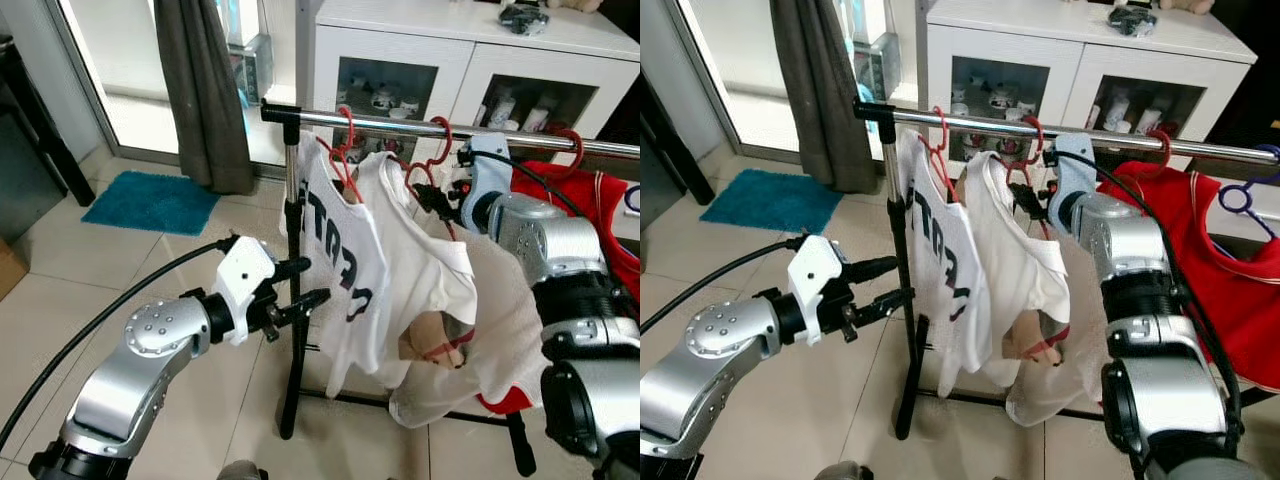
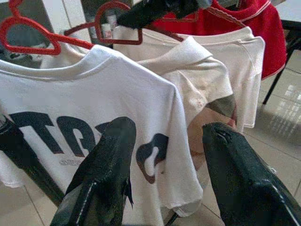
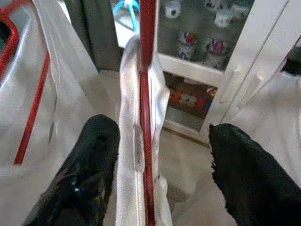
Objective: Hang hanger
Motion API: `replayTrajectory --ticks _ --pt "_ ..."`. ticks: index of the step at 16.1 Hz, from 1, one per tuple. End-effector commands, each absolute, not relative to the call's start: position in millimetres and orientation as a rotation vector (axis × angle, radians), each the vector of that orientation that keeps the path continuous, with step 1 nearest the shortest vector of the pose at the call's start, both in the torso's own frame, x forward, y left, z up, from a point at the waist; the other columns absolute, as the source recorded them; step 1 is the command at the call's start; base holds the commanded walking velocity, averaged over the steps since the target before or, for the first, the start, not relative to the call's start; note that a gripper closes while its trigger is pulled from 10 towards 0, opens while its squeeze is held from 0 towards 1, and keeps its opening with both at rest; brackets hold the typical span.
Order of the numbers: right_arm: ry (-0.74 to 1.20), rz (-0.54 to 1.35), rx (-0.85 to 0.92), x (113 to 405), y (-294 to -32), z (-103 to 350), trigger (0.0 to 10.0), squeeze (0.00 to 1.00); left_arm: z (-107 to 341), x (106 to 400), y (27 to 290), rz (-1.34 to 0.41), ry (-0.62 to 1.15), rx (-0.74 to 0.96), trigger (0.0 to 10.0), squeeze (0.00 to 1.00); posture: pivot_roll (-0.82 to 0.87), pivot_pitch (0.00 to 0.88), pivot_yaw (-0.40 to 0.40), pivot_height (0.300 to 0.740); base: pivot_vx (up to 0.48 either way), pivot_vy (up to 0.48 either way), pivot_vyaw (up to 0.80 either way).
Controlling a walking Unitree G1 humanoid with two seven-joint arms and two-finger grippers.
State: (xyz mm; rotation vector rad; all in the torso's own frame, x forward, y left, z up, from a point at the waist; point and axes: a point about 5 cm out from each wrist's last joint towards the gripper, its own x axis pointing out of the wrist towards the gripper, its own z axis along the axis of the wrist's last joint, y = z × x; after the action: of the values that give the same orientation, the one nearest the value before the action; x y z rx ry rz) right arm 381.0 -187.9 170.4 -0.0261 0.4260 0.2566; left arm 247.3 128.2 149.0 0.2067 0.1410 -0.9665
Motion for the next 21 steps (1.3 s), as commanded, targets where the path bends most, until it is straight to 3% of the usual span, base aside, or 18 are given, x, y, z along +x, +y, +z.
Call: replayTrajectory --ticks 1,21 --pt "0.429 0.247 -0.045 384 -194 172 0.0 0.00 151 244 126 -0.993 0.141 0.220 10.0 0.00 0.03 0.017 -0.037 0.740 0.000 0.000 0.00" --pt "0.487 0.350 -0.054 396 -191 163 0.0 0.00 150 243 122 -1.032 0.147 0.247 10.0 0.00 0.03 0.005 -0.046 0.740 0.000 0.000 0.00"
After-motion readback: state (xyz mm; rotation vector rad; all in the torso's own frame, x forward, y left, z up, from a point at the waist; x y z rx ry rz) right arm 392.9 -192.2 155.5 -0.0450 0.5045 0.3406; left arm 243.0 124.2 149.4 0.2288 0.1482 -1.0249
